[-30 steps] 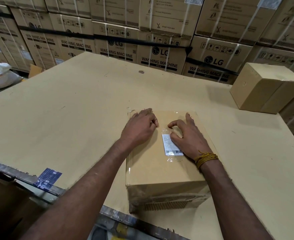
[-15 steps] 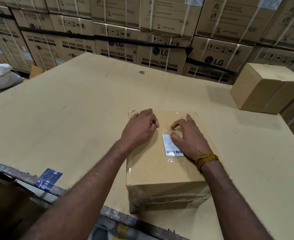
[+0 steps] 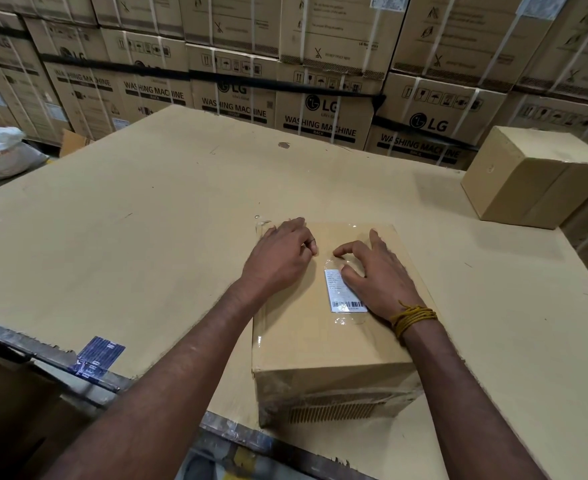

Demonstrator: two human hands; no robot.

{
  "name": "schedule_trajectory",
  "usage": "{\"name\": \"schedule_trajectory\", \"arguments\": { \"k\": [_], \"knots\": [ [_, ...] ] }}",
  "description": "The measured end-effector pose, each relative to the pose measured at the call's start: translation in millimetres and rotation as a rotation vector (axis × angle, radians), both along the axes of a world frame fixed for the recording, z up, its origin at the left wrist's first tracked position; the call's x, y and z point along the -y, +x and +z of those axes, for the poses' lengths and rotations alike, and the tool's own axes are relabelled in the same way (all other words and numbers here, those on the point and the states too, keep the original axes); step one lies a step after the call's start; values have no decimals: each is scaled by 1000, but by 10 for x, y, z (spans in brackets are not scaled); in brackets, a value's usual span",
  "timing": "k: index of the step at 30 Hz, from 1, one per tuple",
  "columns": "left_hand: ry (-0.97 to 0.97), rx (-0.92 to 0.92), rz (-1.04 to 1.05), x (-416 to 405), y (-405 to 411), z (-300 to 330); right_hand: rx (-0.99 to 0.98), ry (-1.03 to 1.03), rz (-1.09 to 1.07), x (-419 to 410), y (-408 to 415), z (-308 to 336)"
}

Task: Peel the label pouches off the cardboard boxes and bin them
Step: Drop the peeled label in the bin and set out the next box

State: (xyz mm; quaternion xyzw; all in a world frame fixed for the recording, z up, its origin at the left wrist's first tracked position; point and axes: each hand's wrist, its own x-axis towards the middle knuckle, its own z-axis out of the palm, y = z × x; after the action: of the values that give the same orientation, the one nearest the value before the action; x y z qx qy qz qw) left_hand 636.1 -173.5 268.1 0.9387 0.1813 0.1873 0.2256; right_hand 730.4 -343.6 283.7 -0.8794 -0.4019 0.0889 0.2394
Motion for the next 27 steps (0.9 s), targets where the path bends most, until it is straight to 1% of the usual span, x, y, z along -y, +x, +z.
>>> {"name": "schedule_trajectory", "arguments": {
  "k": [15,17,20,22,27],
  "knots": [
    [-28,-18,-5,-20,13,-26,27,25,-23,-4,53,-82],
    [-27,-16,-6,-19,13,-26,11,59,-47,11,56,-85],
    [-16,-7,-8,-21,11,-35,5,195,-60,17,64,-88],
    [-5,-1,-11,-20,8,-39,16,250,-43,22,66,-93],
    [10,10,-13,-25,19,-52,55,233,-43,24,111,-139]
  ]
}}
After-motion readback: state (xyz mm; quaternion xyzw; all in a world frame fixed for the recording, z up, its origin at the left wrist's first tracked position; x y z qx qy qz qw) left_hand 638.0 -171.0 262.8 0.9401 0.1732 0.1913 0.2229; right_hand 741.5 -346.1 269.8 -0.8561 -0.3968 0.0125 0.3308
